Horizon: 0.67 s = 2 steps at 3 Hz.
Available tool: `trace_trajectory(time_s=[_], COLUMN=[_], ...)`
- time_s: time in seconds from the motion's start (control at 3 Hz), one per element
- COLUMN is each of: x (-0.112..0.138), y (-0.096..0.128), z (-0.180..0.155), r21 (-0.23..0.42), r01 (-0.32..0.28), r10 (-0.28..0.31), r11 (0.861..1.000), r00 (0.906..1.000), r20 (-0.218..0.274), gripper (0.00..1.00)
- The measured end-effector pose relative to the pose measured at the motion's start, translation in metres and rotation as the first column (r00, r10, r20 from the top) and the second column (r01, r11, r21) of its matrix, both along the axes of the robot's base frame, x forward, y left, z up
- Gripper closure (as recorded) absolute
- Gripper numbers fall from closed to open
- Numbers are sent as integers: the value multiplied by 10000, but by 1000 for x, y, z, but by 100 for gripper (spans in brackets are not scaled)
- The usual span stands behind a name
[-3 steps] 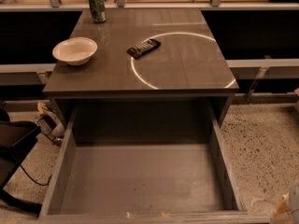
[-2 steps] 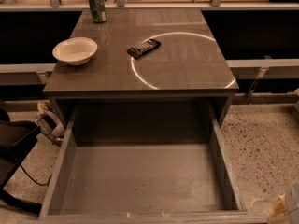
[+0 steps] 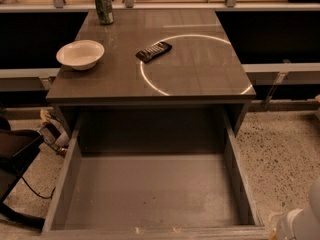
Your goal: Close top drawer
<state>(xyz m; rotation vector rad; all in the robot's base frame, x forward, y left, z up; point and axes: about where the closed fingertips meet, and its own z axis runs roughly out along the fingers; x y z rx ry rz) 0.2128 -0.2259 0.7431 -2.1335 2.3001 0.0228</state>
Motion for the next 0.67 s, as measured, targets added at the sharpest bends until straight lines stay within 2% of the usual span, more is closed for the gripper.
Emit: trace_trajectory(time_s=[0.33,0.67], x=[-7,-10], y=[14,36], z=[-26,-54], r21=[243,851], r01=[-193,-506], r10=[201,557], r11=[9995,9951], r00=[9993,9968], r20=[-307,-582], gripper=[100,100])
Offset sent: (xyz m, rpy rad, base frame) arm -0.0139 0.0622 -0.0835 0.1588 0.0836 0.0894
